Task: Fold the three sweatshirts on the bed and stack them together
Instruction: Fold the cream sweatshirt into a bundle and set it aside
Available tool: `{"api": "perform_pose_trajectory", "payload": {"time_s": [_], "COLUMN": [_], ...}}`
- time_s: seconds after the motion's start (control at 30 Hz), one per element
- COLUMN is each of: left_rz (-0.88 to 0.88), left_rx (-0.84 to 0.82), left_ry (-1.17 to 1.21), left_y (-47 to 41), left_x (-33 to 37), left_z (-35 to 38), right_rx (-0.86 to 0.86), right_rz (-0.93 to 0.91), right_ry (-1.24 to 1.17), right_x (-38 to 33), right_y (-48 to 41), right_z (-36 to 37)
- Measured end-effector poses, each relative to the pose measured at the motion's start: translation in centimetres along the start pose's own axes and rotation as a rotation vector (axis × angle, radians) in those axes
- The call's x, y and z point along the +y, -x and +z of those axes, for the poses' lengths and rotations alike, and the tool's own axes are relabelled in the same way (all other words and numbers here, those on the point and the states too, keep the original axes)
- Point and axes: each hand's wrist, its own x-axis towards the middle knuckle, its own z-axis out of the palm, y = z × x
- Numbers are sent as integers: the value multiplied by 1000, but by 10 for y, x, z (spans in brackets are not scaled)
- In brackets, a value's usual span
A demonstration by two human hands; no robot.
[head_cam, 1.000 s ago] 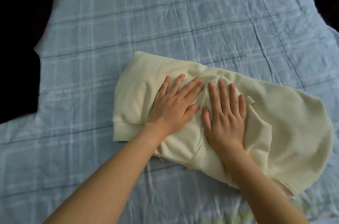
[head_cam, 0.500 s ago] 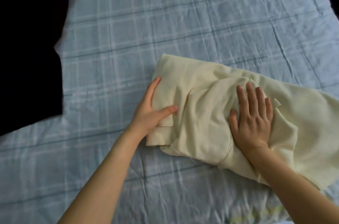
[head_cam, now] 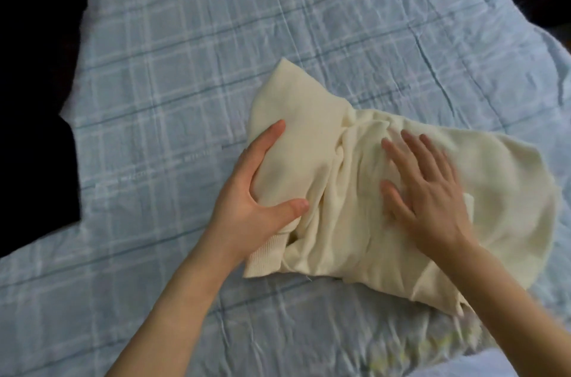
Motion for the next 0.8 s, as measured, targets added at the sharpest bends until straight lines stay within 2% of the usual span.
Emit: {"api": "perform_pose_trajectory", "payload": {"time_s": [0.1,0.2,0.3,0.47,0.67,0.8], "left_rz": [71,112,153,184,223,224], "left_rx": [-32,-122,-215,-370,-359,-322], "left_ry": [-42,-78,-164,-426,-618,-587], "left_y": [1,2,-2,-12,-14,-9], "left_x": [38,68,84,74,52,49], "left_z": [26,64,115,204,256,252], "right_rx": [83,82,58,81,99,69], "right_rz": [136,305,425,334,296,332], "right_ry": [-2,-63,-248,-442,-639,-766], "right_x": [35,82,120,148,160,161], "right_y": [32,69,90,93,93,98], "right_z": [-35,-54,-54,-34,-30,-36]}}
